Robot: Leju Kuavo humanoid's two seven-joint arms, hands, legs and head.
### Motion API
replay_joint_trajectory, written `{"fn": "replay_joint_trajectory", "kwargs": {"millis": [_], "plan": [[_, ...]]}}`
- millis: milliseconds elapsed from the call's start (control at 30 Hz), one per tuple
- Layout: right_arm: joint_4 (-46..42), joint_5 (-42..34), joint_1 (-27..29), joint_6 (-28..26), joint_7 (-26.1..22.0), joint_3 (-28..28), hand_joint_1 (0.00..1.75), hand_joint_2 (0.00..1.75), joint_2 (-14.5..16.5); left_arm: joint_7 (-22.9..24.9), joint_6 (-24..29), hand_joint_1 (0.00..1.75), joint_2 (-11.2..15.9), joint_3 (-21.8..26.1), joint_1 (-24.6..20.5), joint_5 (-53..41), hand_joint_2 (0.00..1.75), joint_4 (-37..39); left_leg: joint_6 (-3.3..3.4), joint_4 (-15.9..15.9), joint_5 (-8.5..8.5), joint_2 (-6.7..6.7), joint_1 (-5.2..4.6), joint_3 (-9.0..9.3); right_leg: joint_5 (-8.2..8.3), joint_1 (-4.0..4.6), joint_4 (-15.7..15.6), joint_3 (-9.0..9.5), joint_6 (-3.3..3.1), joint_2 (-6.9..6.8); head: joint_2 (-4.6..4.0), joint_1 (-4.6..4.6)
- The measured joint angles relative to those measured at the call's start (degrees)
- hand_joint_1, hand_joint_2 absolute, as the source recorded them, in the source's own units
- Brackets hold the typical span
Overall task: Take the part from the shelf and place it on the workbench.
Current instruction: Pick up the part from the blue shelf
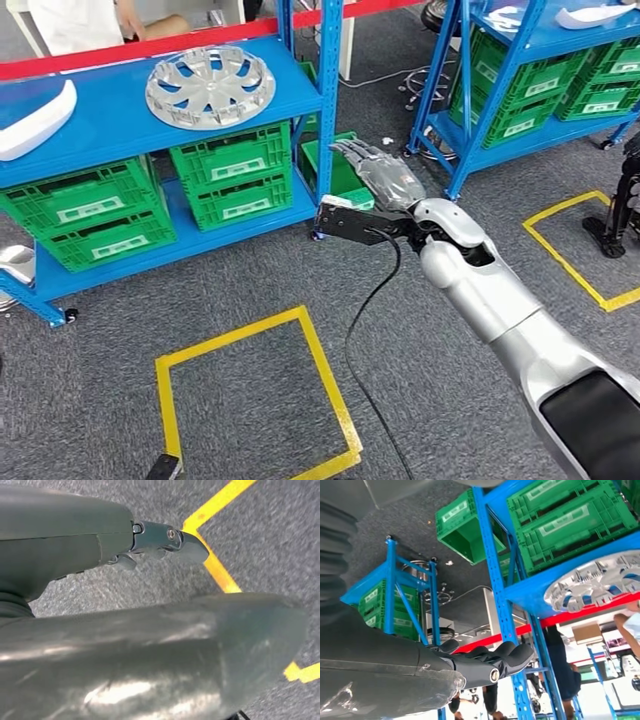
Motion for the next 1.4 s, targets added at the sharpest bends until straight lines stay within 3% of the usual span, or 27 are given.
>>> {"fn": "replay_joint_trajectory", "kwargs": {"millis": [67,133,233,267,367,400,433,467,533,600,733,800,867,900,933,967,1033,1067,1133,1233,1300,1367,1400], "plan": [[0.31,-0.03,-0.62,0.43,-0.01,0.12,0.00,1.75,0.09,0.00,-0.11,0.00,-0.08,0.00,-0.11,-0.04,0.00,0.04,-0.25,0.06,-0.67,-0.05,-0.32,0.57,2.79,0.73,-6.35,2.78,-1.12,-0.23,0.00,-0.04],[0.61,-0.16,-1.08,0.90,-0.09,0.19,0.00,1.75,0.27,0.01,-0.15,0.00,-0.12,0.00,-0.19,-0.22,0.00,0.08,-0.71,0.01,-1.09,-0.02,-0.40,0.72,2.71,1.06,-7.76,3.57,-1.48,-0.41,0.00,-0.07],[0.92,-0.38,-1.43,1.27,-0.21,0.22,0.00,1.75,0.41,0.03,-0.15,0.00,0.01,0.00,-0.25,-0.48,0.00,0.09,-1.60,1.34,-2.35,0.13,-0.39,0.23,2.66,0.55,-8.59,4.23,-1.72,-0.38,0.00,-0.16],[1.00,-0.40,-1.60,1.31,-0.23,0.23,0.00,1.75,0.50,0.04,-0.15,0.00,0.04,0.00,-0.30,-0.49,0.00,0.09,-1.95,3.76,-3.66,0.16,-0.36,-1.05,2.63,0.29,-8.86,4.49,-1.81,-0.40,0.00,-0.24],[1.34,-0.42,-1.67,1.41,-0.27,0.33,0.00,1.75,0.88,0.04,-0.15,0.00,0.02,0.00,-0.30,-0.56,0.00,0.09,-2.71,15.11,-7.97,0.18,0.08,-7.80,2.13,0.06,-8.94,4.87,-1.93,-0.38,0.00,-0.34],[1.49,-0.45,-1.54,1.43,-0.27,0.38,0.00,1.75,0.96,0.06,-0.15,0.00,0.02,0.00,-0.23,-0.61,0.00,0.09,-2.90,16.98,-7.82,0.18,0.23,-9.25,1.88,-0.02,-8.93,5.12,-1.84,-0.36,0.00,-0.34],[1.64,-0.48,-1.43,1.43,-0.27,0.42,0.00,1.75,1.01,0.11,-0.15,0.00,0.04,0.00,-0.18,-0.68,0.00,0.09,-3.12,16.55,-6.32,0.19,0.38,-9.56,1.58,-0.16,-8.91,5.48,-1.66,-0.34,-0.01,-0.34],[1.76,-0.52,-1.38,1.43,-0.26,0.45,0.00,1.75,1.07,0.17,-0.15,0.00,0.08,0.00,-0.15,-0.75,0.00,0.09,-3.39,13.99,-3.86,0.23,0.57,-8.76,1.21,-0.37,-8.87,5.95,-1.36,-0.32,-0.01,-0.33],[1.90,-0.65,-1.49,1.42,-0.26,0.49,0.00,1.75,1.18,0.31,-0.16,0.00,0.02,0.00,-0.17,-0.84,0.00,0.14,-4.11,5.74,1.23,0.47,1.10,-5.32,0.28,-0.63,-8.68,6.88,-0.49,-0.26,0.00,-0.48],[1.98,-1.17,-1.74,1.39,0.01,0.51,0.00,1.75,1.25,0.38,-0.20,0.00,-0.09,0.00,-0.24,-0.86,0.00,0.23,-3.70,0.40,2.73,0.43,1.39,-2.89,-0.56,-0.63,-8.68,7.44,0.35,-0.10,0.00,-0.67],[2.19,-3.01,-1.72,1.04,0.83,0.24,0.00,1.75,1.08,0.45,-0.04,0.00,-0.10,0.02,-0.23,-1.15,0.00,0.27,-1.24,-0.54,1.74,0.19,1.41,-1.67,-1.28,-0.79,-7.38,7.63,1.63,-0.05,0.00,-0.30],[2.24,-3.83,-1.57,0.77,0.87,-0.07,0.00,1.75,0.88,0.49,0.01,0.00,-0.09,0.02,-0.22,-1.35,0.00,0.27,-0.56,-0.54,1.32,0.14,1.34,-0.94,-3.81,-0.83,-1.84,4.66,1.98,-0.12,0.00,0.00],[2.30,-4.31,-1.21,0.63,0.85,-0.24,0.00,1.75,0.76,0.52,0.01,0.00,-0.09,0.02,-0.20,-1.57,0.00,0.27,-0.20,-0.54,0.75,0.12,1.11,-0.41,-6.59,-0.81,6.27,-0.45,2.14,-0.13,0.00,0.22],[2.33,-4.39,-0.95,0.63,0.86,-0.28,0.00,1.75,0.70,0.55,0.01,0.00,-0.10,0.02,-0.13,-1.63,0.00,0.27,-0.11,-0.54,0.42,0.10,0.96,-0.07,-6.94,-0.80,8.72,-2.43,2.06,-0.13,0.00,0.29],[2.34,-4.44,-0.73,0.62,0.86,-0.29,0.00,1.75,0.65,0.57,0.01,0.00,-0.10,0.02,-0.06,-1.66,0.00,0.27,-0.06,-0.54,0.07,0.07,0.79,0.37,-6.07,-0.74,8.85,-3.29,1.83,-0.13,0.00,0.35],[2.34,-4.46,-0.59,0.62,0.86,-0.30,0.00,1.75,0.61,0.59,0.01,0.00,-0.10,0.02,-0.01,-1.67,0.00,0.27,-0.04,-0.54,-0.32,0.03,0.62,0.93,-4.08,-0.62,6.65,-2.93,1.47,-0.13,0.00,0.38],[2.34,-4.49,-0.56,0.60,0.85,-0.35,0.00,1.75,0.53,0.61,-0.01,0.00,-0.14,0.02,-0.03,-1.69,0.00,0.28,-0.17,-0.57,-1.19,-0.03,0.38,2.19,1.30,-0.05,-1.98,0.28,0.38,-0.12,0.00,0.40],[2.34,-4.51,-0.59,0.60,0.85,-0.38,0.00,1.75,0.49,0.61,-0.02,0.00,-0.18,0.03,-0.08,-1.69,0.00,0.30,-0.35,-0.60,-1.59,-0.05,0.30,2.64,2.64,0.27,-5.57,1.73,-0.08,-0.15,0.00,0.40],[2.34,-4.55,-0.63,0.56,0.85,-0.43,0.00,1.75,0.45,0.63,-0.04,0.00,-0.25,0.03,-0.14,-1.71,0.00,0.33,-0.97,-0.67,-2.00,-0.06,0.24,3.02,3.16,0.73,-8.78,3.18,-0.85,-0.16,0.00,0.38],[2.34,-4.57,-0.65,0.49,0.84,-0.57,0.00,1.75,0.38,0.69,-0.04,0.00,-0.21,0.02,-0.11,-1.72,0.00,0.33,-2.00,0.31,-2.40,0.05,0.16,3.22,3.38,0.46,-9.40,4.40,-1.71,-0.13,-0.01,0.29],[2.34,-4.56,-0.73,0.46,0.82,-0.73,0.00,1.75,0.34,0.70,-0.04,0.00,-0.14,0.02,-0.24,-1.71,0.00,0.33,-2.54,4.77,-4.47,0.11,0.22,0.82,3.24,0.21,-9.57,5.02,-2.05,-0.16,-0.01,0.09],[2.34,-4.56,-0.60,0.46,0.79,-0.79,0.00,1.75,0.35,0.70,-0.04,0.00,-0.14,0.02,-0.30,-1.70,0.00,0.33,-2.94,12.41,-7.56,0.12,0.31,-4.22,2.75,0.18,-9.56,5.23,-2.22,-0.10,0.00,-0.05],[2.34,-4.56,-0.44,0.47,0.79,-0.79,0.00,1.75,0.36,0.70,-0.04,0.00,-0.14,0.02,-0.24,-1.70,0.00,0.33,-3.06,15.04,-8.32,0.12,0.35,-6.39,2.45,0.17,-9.55,5.43,-2.20,-0.06,0.00,-0.05]]}}
